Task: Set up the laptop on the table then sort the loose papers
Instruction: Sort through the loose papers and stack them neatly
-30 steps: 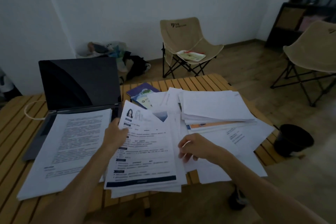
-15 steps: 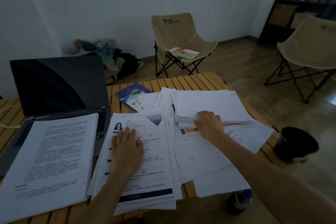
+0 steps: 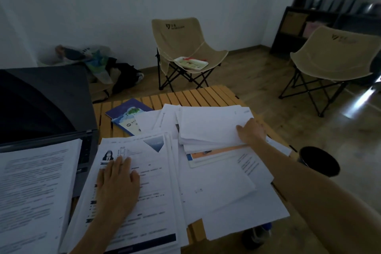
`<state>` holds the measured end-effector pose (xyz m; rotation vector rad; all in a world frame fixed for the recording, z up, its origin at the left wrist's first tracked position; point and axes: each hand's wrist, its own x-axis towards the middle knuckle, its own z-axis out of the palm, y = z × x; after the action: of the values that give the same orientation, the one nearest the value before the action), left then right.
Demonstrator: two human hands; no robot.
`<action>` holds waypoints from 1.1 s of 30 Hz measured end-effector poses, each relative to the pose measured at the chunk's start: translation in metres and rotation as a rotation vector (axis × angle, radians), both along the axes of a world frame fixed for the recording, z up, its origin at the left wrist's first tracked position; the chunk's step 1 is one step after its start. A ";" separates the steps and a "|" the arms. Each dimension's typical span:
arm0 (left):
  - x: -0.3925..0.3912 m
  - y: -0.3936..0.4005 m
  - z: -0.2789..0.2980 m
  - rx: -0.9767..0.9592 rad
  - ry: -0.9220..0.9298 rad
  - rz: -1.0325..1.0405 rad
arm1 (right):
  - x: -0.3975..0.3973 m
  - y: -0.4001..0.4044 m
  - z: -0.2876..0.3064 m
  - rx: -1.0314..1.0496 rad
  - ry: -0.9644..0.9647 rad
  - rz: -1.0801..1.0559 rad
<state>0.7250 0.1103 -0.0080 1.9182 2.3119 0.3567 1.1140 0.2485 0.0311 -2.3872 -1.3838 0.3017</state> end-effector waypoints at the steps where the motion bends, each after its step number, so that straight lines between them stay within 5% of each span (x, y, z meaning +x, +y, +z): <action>1: 0.001 0.001 0.000 -0.008 0.022 0.013 | 0.012 0.007 -0.001 -0.036 0.039 -0.015; 10: 0.032 0.020 0.001 -0.064 0.130 0.221 | 0.047 0.081 0.010 0.079 0.225 -0.027; 14: 0.026 0.019 -0.009 0.013 0.143 0.178 | 0.051 0.081 0.007 0.148 0.142 0.001; 19: 0.026 0.014 -0.008 0.103 0.127 0.155 | 0.046 0.073 0.010 0.120 0.338 0.013; 27: 0.026 0.009 -0.010 0.156 0.103 0.131 | 0.038 0.037 0.036 0.144 0.156 0.101; 33: 0.024 0.010 -0.013 0.157 0.099 0.133 | 0.029 0.019 0.065 0.220 0.247 0.060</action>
<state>0.7492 0.1207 -0.0214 1.8939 2.5546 0.4814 1.1431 0.2678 0.0965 -2.0569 -1.3034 0.4222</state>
